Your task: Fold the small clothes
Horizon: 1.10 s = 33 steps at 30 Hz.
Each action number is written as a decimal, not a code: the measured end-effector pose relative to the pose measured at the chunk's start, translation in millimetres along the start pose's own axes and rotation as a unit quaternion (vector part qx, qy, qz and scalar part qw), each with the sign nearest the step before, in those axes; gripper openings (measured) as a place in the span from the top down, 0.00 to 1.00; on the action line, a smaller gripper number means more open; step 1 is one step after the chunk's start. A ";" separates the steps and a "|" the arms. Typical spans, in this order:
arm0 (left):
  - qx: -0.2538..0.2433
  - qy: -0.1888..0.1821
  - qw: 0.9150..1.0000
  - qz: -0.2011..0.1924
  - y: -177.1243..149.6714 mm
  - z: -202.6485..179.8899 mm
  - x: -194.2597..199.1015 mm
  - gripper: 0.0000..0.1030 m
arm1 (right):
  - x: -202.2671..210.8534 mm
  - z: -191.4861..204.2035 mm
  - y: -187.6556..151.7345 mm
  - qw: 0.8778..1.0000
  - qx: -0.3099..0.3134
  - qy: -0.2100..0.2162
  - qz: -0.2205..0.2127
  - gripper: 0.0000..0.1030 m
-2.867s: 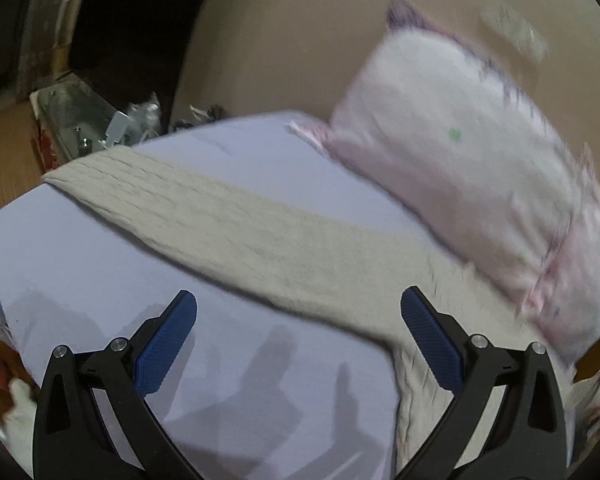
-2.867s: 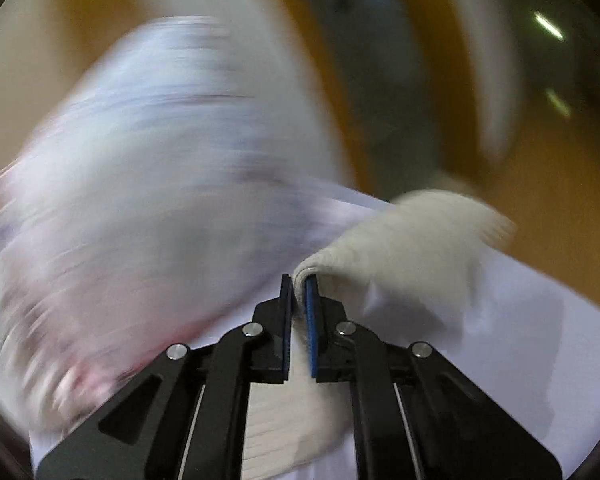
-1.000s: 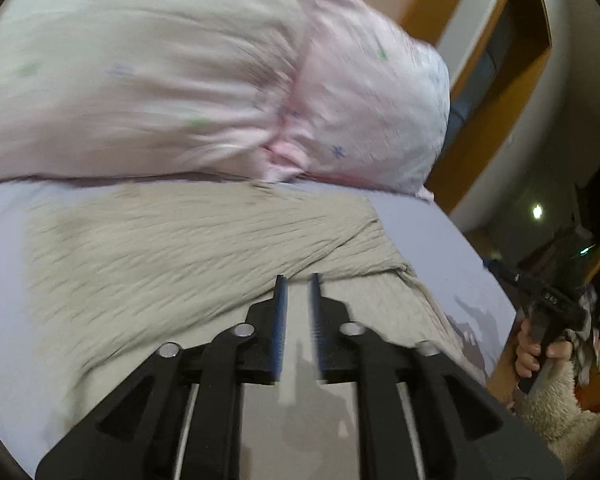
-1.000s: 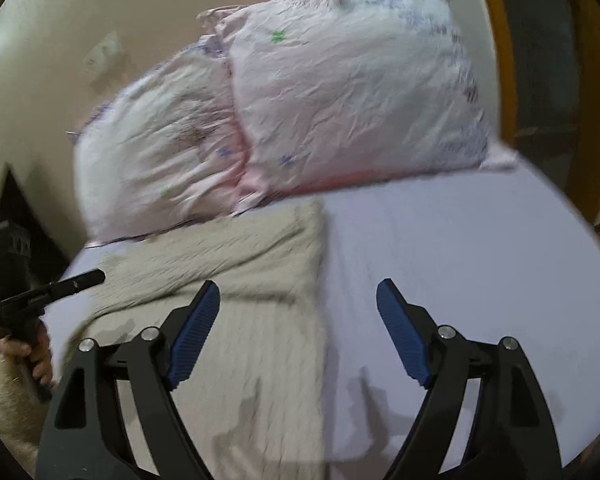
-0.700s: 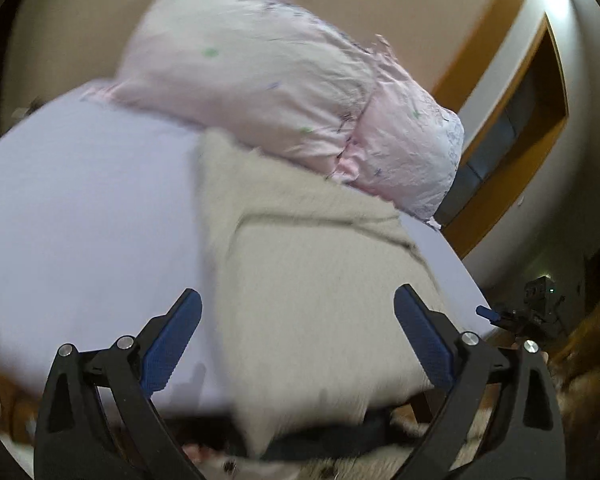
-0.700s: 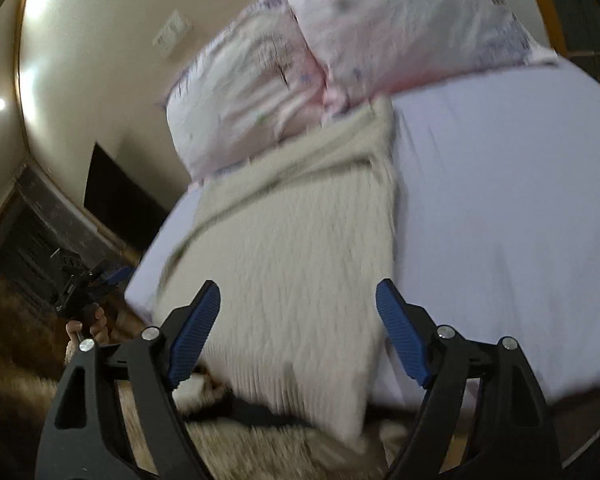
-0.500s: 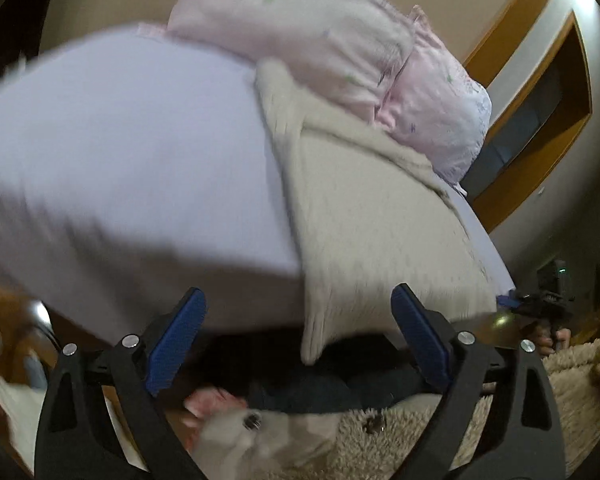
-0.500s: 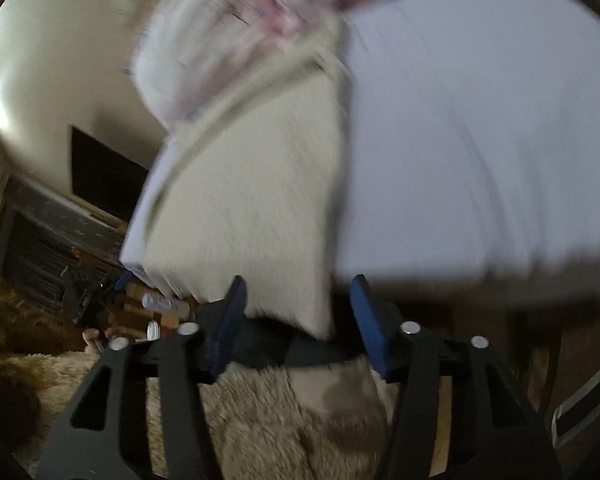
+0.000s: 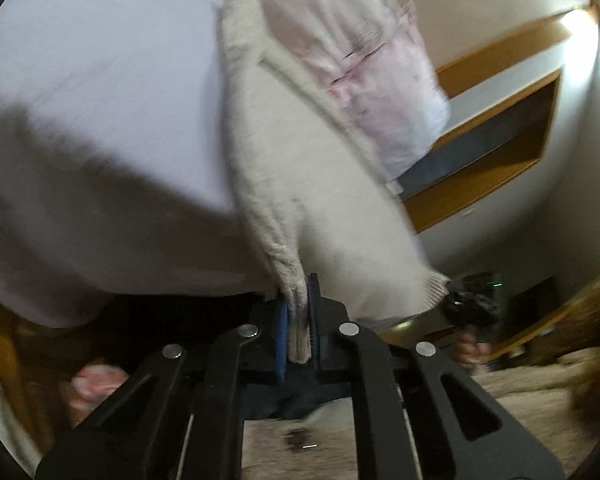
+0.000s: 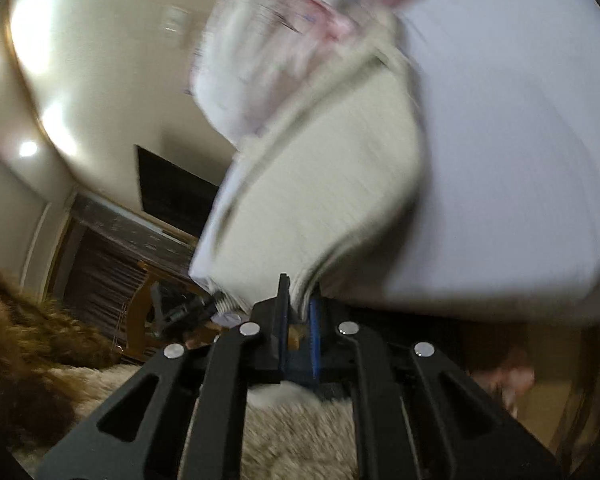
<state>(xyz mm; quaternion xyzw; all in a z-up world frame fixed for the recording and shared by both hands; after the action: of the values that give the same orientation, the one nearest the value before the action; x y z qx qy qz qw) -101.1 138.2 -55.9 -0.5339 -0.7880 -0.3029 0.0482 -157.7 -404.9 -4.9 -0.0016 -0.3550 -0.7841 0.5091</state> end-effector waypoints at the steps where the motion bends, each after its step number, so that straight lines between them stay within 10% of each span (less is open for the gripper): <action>1: -0.010 -0.015 1.000 -0.007 6.7 -10.3 2.0 0.93 | -1.3 9.5 14.7 1.000 0.021 0.005 -0.014 0.92; 7: -0.083 -0.042 0.990 -0.108 120.6 -86.6 4.0 0.93 | -23.9 32.7 137.1 0.989 0.084 0.023 -0.122 0.93; 14: -0.057 0.177 0.971 -0.151 281.6 -61.1 -106.3 0.93 | -113.4 -55.0 257.2 0.974 -0.019 -0.155 -0.164 0.93; 18: 0.022 0.193 0.975 -0.106 297.0 -17.3 -147.7 0.93 | -151.6 -117.1 266.3 0.951 -0.093 -0.270 -0.116 0.86; 20: 0.023 0.189 0.977 -0.096 298.5 -17.1 -151.0 0.93 | -144.4 -113.7 265.6 0.942 -0.087 -0.290 -0.144 0.56; 22: 0.025 0.186 0.979 -0.083 296.9 -19.2 -138.5 0.72 | -127.8 -101.0 263.3 0.929 -0.076 -0.311 -0.188 0.06; 24: 0.037 0.176 0.979 -0.096 295.2 -25.0 -116.5 0.15 | -114.5 -88.5 262.9 0.936 -0.056 -0.279 -0.208 0.06; 25: 0.039 0.180 0.975 -0.122 290.7 -25.8 -100.1 0.10 | -111.4 -84.9 261.6 0.940 -0.049 -0.267 -0.206 0.06; 33: 0.087 0.186 0.977 -0.063 258.7 21.4 -89.2 0.34 | -120.2 -94.9 240.3 0.957 -0.068 -0.226 -0.168 0.05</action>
<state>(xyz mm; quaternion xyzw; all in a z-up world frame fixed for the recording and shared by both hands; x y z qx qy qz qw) 167.4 140.8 1.2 -0.4115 -0.8203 -0.3300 0.2210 126.4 -417.2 13.7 -0.1535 -0.4021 -0.8595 0.2757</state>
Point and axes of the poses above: each gripper's, at about its wrist camera, not at the fingertips, and x roughly against the way its jaws point, z to its left, y to its top, the point moved 2 cm from there along -x, roughly the way its jaws point, and after that the axes turned 3 degrees about x, right-handed, at the moved point
